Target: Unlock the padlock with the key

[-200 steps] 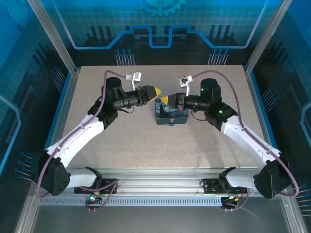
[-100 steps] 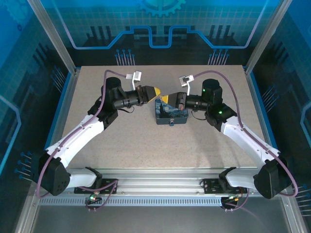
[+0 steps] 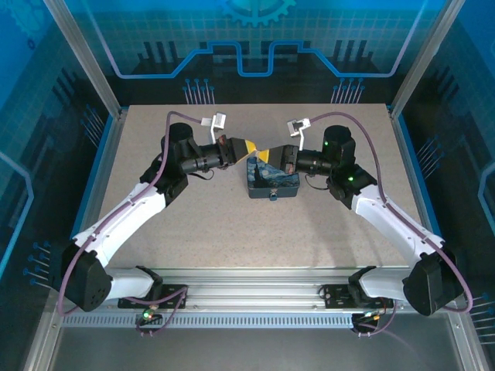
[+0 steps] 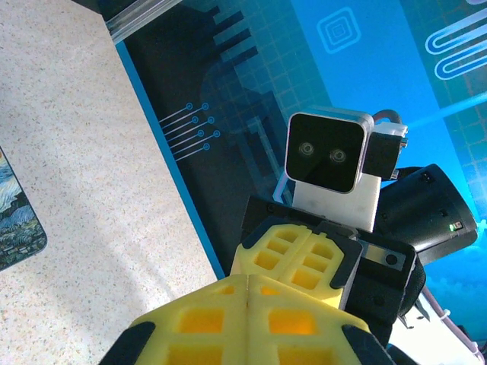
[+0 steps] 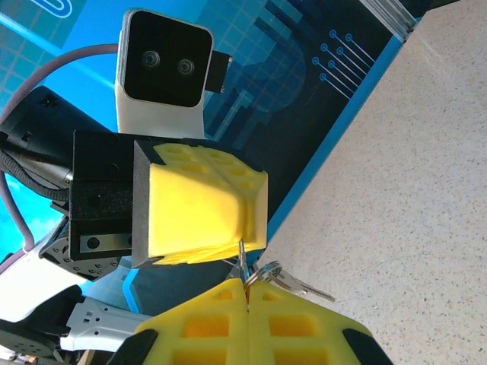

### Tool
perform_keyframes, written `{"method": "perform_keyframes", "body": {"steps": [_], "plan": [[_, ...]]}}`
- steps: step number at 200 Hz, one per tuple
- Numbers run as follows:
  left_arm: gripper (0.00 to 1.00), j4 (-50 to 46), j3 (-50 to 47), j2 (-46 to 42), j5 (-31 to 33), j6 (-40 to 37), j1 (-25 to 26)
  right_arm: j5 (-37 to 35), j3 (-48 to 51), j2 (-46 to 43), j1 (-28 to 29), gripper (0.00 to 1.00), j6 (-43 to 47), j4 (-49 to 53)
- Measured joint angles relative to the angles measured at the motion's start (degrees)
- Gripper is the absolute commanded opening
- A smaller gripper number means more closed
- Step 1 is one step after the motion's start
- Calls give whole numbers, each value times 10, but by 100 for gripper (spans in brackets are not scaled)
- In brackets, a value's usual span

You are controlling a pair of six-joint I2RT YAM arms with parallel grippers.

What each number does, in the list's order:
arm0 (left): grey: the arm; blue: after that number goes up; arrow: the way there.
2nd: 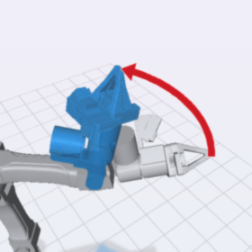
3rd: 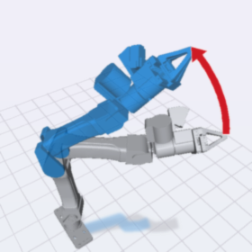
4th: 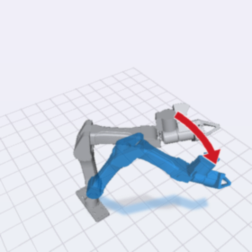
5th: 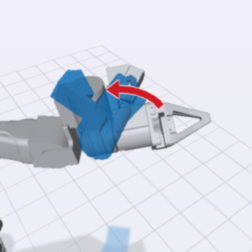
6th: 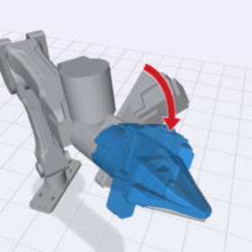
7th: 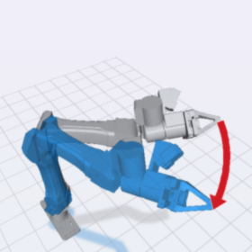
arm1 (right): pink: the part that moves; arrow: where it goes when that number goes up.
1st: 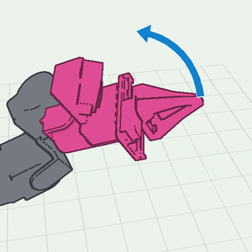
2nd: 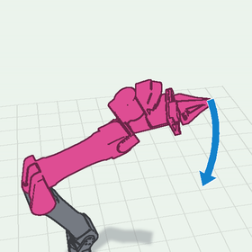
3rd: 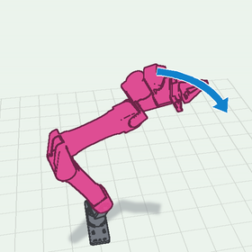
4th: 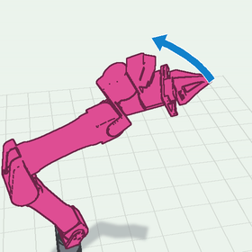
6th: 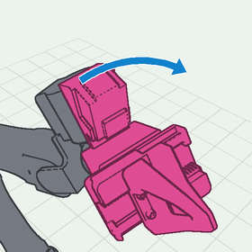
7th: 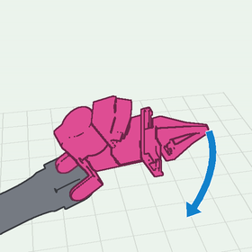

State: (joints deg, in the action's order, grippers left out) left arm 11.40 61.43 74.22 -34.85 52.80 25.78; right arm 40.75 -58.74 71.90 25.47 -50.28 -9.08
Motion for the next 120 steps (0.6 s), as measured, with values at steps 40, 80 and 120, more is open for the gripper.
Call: {"method": "perform_keyframes", "body": {"steps": [40,80,120], "plan": [[0,-17,1,0,1,-9,3,-10,21,-7,-14,47,6,8],[0,-27,3,0,9,-18,3,-32,52,-45,-31,48,16,16],[0,-23,2,0,25,-17,4,-53,99,-56,-34,57,-11,-64]]}}
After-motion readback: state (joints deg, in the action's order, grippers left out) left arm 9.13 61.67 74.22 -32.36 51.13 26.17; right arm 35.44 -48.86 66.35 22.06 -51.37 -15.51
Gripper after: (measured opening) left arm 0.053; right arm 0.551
